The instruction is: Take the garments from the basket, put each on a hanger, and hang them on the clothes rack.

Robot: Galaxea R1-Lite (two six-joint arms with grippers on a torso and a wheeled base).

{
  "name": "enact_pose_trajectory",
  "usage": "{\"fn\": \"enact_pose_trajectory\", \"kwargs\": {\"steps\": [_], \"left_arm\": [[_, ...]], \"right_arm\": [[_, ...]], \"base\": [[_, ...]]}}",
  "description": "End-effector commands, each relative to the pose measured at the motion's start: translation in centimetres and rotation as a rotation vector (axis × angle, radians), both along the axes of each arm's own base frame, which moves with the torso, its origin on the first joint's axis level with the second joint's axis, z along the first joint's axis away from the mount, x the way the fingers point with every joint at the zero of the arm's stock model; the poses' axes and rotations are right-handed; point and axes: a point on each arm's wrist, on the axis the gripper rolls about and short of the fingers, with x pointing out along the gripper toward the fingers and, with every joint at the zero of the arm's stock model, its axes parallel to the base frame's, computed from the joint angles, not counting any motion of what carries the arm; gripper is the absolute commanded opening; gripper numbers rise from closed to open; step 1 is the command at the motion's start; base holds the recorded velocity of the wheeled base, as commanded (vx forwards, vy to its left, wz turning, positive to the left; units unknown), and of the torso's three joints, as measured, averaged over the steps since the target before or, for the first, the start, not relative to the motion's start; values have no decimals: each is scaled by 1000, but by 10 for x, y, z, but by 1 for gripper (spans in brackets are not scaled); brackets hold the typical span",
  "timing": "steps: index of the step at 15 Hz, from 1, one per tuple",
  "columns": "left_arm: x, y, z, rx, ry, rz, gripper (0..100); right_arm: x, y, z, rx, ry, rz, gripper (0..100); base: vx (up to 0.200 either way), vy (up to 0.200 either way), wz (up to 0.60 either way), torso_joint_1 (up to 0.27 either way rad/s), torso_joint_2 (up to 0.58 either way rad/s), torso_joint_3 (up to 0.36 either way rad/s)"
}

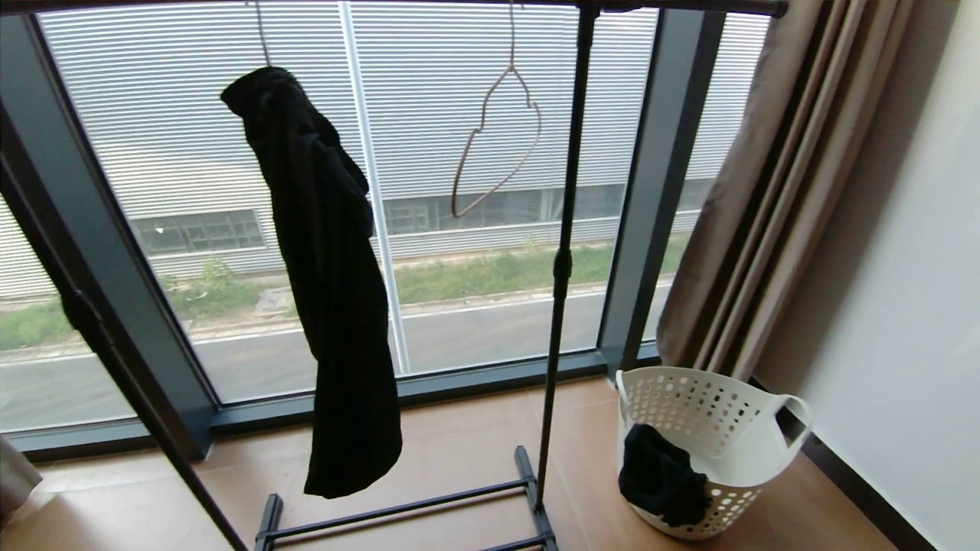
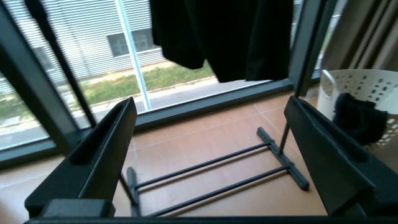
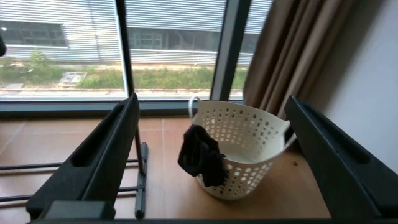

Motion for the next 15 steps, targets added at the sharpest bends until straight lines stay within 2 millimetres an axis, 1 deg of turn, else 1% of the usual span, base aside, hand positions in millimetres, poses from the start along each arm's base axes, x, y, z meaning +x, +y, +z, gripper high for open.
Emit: {"fn": "enact_pose_trajectory", "kwargs": {"steps": [1,4,11,15], "left_arm": [[0,0,0,0,-1,0,100],[0,0,0,0,-1,0,100],[0,0,0,0,1,0,100],[0,0,0,6,0,1,100]], "right_arm": [[0,0,0,-1,0,0,100],[0,0,0,-1,0,0,100],[0,0,0,-1,0,0,100],[0,0,0,-1,0,0,100]], "base": [[0,0,0,0,0,0],[0,0,0,0,0,0],[0,-200,0,4,4,2],[0,0,0,0,0,0]]}}
